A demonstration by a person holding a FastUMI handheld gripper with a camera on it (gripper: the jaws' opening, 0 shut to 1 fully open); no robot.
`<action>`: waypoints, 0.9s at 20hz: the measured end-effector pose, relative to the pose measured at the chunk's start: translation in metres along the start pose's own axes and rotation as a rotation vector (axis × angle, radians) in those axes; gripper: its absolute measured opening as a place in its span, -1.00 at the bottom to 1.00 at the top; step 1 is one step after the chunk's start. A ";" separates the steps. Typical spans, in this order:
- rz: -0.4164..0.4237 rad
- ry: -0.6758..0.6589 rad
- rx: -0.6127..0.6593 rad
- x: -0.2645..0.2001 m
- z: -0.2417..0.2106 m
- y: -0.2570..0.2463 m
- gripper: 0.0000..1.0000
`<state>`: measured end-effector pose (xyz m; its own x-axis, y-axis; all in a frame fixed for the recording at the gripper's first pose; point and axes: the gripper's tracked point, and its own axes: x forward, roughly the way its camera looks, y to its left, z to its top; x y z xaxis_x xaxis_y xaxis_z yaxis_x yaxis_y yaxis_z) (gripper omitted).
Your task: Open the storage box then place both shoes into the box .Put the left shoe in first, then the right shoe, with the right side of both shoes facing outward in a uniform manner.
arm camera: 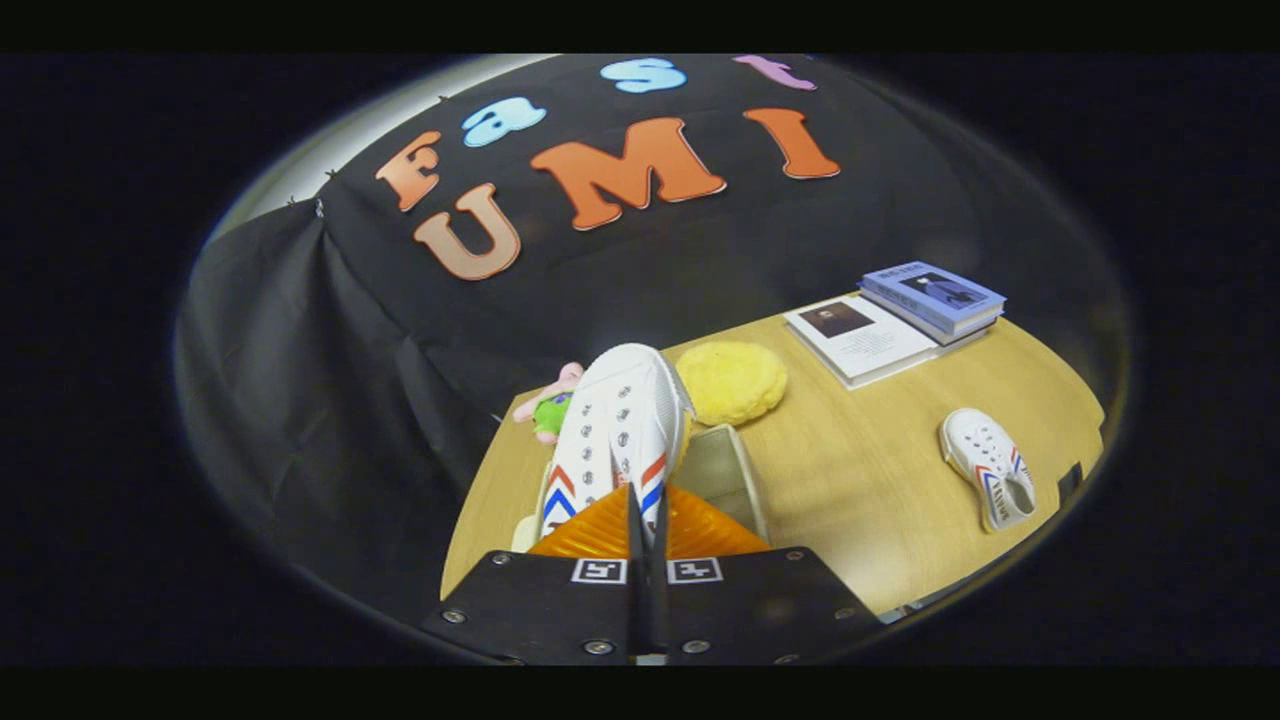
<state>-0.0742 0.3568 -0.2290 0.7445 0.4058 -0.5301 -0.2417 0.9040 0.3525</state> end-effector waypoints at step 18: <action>0.086 0.137 -0.042 0.008 -0.047 0.044 -0.19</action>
<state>-0.1078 0.4062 -0.2536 0.6291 0.4938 -0.6003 -0.3292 0.8689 0.3697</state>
